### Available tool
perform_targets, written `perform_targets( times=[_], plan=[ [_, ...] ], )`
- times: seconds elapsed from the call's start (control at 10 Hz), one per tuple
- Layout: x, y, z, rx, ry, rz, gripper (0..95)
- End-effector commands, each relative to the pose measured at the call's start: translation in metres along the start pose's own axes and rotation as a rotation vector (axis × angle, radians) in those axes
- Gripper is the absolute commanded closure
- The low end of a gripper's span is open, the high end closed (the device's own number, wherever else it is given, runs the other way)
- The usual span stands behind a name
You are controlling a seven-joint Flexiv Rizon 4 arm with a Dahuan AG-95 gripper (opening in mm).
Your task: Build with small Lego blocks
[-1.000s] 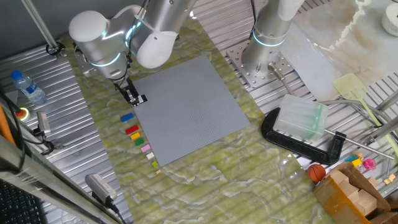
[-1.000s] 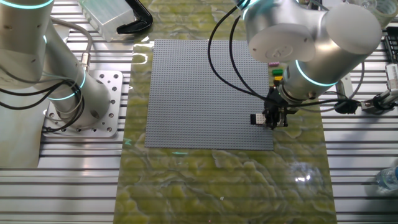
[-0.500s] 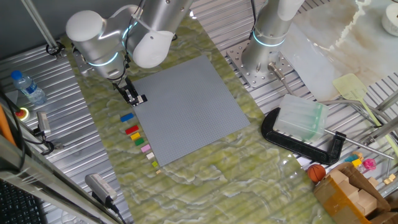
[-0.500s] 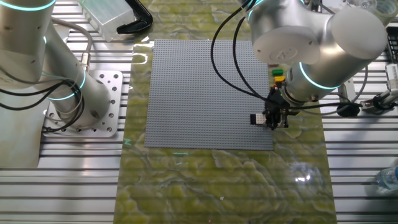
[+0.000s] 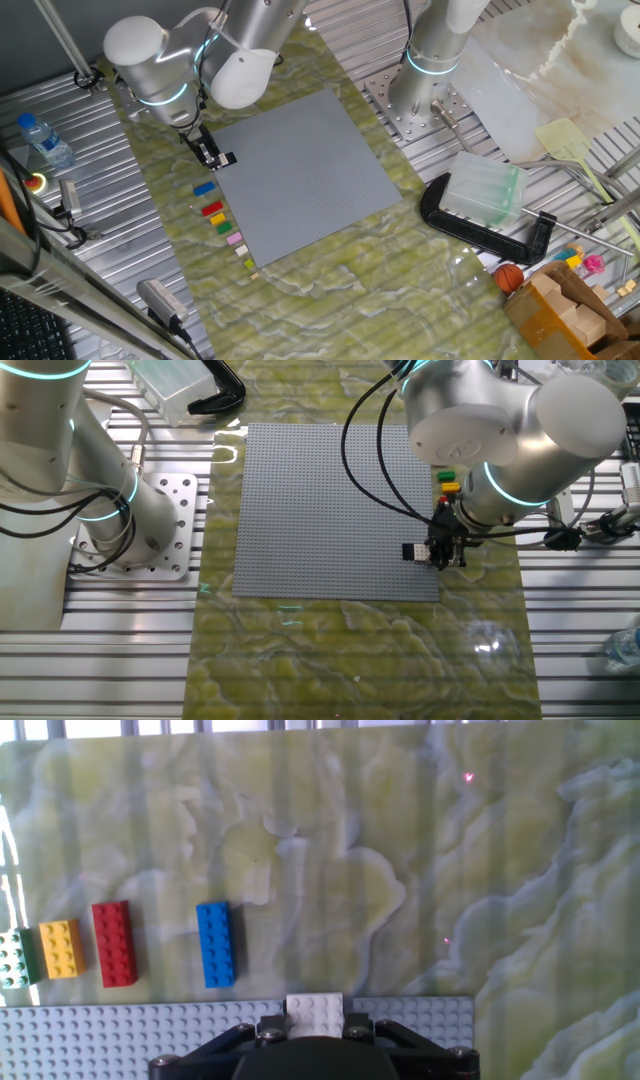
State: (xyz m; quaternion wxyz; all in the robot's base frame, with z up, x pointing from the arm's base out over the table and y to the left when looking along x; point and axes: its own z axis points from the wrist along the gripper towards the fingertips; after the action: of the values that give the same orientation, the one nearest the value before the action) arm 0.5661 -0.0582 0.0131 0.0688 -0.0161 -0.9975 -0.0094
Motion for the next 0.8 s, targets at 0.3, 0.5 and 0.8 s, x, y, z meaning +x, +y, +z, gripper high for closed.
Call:
perform_targets(
  times=[0.3, 0.5, 0.8],
  plan=[
    [0.0032, 0.0030, 0.0062, 0.003, 0.007, -0.003, 95.0],
    [0.0049, 0.0040, 0.0028, 0.007, 0.014, -0.006, 95.0],
    [0.0046, 0.0039, 0.0034, 0.007, 0.016, -0.007, 95.0]
  ],
)
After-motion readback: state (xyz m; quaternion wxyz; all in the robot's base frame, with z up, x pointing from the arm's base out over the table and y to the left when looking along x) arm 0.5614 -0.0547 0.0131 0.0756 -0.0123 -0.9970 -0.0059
